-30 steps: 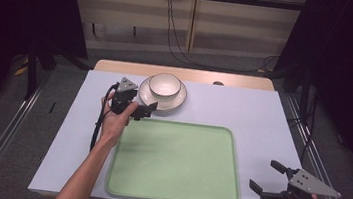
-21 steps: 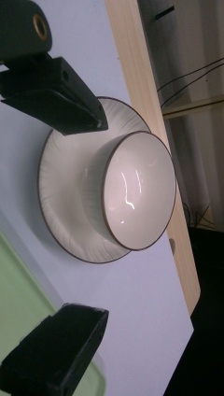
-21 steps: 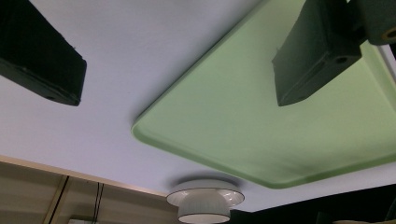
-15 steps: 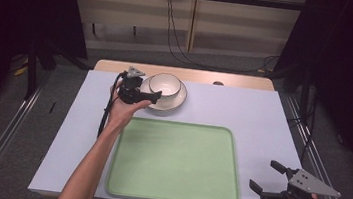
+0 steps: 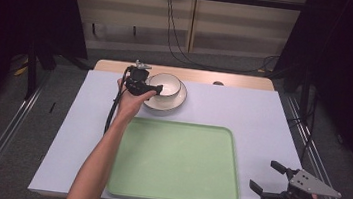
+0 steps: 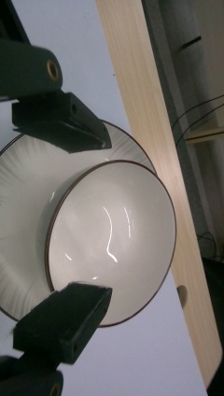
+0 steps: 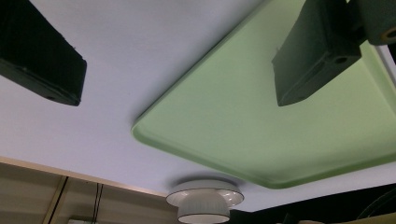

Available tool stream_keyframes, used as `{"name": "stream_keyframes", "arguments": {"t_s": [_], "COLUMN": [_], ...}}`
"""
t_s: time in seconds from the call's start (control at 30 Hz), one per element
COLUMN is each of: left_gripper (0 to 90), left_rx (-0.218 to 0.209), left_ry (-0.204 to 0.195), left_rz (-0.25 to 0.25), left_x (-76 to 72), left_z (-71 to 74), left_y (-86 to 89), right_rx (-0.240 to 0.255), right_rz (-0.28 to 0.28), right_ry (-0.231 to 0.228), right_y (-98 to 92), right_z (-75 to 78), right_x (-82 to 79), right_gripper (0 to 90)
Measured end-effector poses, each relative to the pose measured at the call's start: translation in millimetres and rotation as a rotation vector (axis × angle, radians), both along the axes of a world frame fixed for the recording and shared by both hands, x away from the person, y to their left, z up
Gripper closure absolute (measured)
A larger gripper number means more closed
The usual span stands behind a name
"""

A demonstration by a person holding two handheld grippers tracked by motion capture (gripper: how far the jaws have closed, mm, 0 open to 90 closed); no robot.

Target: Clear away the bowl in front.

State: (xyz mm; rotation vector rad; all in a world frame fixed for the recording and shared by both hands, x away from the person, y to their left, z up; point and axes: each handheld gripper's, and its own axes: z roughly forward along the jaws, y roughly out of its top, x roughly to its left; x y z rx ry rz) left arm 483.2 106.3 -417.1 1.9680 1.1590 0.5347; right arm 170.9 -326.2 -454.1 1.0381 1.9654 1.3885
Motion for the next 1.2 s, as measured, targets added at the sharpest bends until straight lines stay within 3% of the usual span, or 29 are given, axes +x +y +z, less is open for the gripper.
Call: {"name": "stream_keyframes", "arguments": {"t_s": [0.1,0.17,0.27,0.3,0.33,0.43,0.63,0.67,0.83,0.93,1.17,1.2], "left_gripper": [29.1,33.1,37.6,39.0,42.7,53.7,55.7,55.8,58.9,58.3,62.1,62.7], "left_rx": [0.002,0.026,-0.008,0.015,-0.005,0.030,0.009,0.029,0.022,0.044,0.022,0.015], "left_ry": [0.014,0.031,0.063,0.076,0.091,0.101,0.124,0.135,0.166,0.171,0.187,0.204], "left_rz": [0.008,0.006,0.025,0.026,0.049,0.057,0.080,0.075,0.084,0.071,0.091,0.105], "left_x": [3.8,8.2,14.8,16.4,17.6,20.5,25.5,27.2,31.7,32.5,36.0,36.6], "left_z": [-0.9,-3.0,-6.4,-5.8,-6.4,-7.5,-11.3,-13.7,-20.0,-22.7,-28.1,-28.0], "left_y": [1.5,2.2,-0.4,0.3,-1.6,-5.3,-5.4,-7.0,-7.5,-8.3,-8.7,-8.2], "right_rx": [0.000,0.002,0.003,0.004,0.004,0.006,0.004,0.005,0.006,0.005,0.005,0.003], "right_rz": [0.001,0.004,0.006,0.007,0.006,0.004,0.007,0.009,0.008,0.010,0.012,0.008], "right_ry": [0.001,0.002,0.003,0.003,0.003,0.005,0.002,0.011,0.013,0.011,0.012,0.010], "right_y": [0.0,-0.2,-0.2,-0.3,-0.3,-0.7,-0.4,-0.3,0.1,-0.5,-0.3,-0.8], "right_z": [-0.3,-0.1,-0.6,-0.7,-0.7,-0.9,-1.1,-1.1,-1.2,-1.2,-1.2,-1.4], "right_x": [-0.1,-0.4,0.1,0.2,0.3,0.5,0.6,0.6,0.5,0.5,0.0,0.2], "right_gripper": [2.2,2.2,2.2,2.2,2.2,2.1,2.1,2.1,2.1,2.1,2.1,2.1]}}
